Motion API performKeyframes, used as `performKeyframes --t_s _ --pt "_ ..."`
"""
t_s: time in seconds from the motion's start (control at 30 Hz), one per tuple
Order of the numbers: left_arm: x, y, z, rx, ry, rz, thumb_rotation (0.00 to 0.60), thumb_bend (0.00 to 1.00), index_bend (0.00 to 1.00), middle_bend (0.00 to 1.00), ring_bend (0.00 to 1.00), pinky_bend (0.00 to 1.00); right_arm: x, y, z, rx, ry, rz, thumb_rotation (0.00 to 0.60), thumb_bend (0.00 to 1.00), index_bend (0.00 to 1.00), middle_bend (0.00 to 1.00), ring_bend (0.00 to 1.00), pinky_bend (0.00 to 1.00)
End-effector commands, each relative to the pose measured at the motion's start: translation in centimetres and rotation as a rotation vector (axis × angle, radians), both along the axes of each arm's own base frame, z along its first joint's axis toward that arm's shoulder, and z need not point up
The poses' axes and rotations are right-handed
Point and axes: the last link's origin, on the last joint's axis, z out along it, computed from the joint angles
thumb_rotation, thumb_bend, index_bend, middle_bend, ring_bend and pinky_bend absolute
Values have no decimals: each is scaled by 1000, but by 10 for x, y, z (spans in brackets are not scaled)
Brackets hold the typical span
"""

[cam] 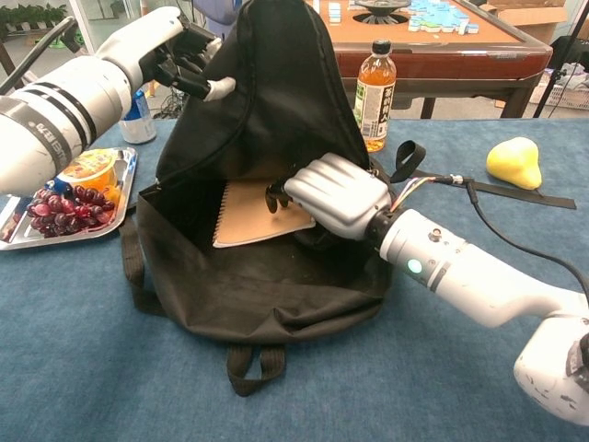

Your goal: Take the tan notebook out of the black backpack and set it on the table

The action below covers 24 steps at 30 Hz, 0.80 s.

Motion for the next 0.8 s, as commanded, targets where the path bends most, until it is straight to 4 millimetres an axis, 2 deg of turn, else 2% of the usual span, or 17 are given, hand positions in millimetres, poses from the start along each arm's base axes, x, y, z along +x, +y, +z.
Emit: performKeyframes --t_s 0.03,0.3,0.63,0.8 --pt "0 1 0 3 0 3 600 347 749 423 305 190 1 -4 1 -9 8 -2 600 401 387 368 268 436" --pt "0 3 1 12 -4 9 600 347 749 423 306 190 -1 -11 4 -31 35 -1 600 479 467 403 308 442" --pt "-1 5 2 16 -8 14 600 347 749 423 306 190 1 -17 10 -60 28 -8 600 539 503 421 332 478" --pt "0 7 4 25 -13 18 600 347 749 423 306 190 3 -18 14 -71 22 15 600 645 596 474 383 532"
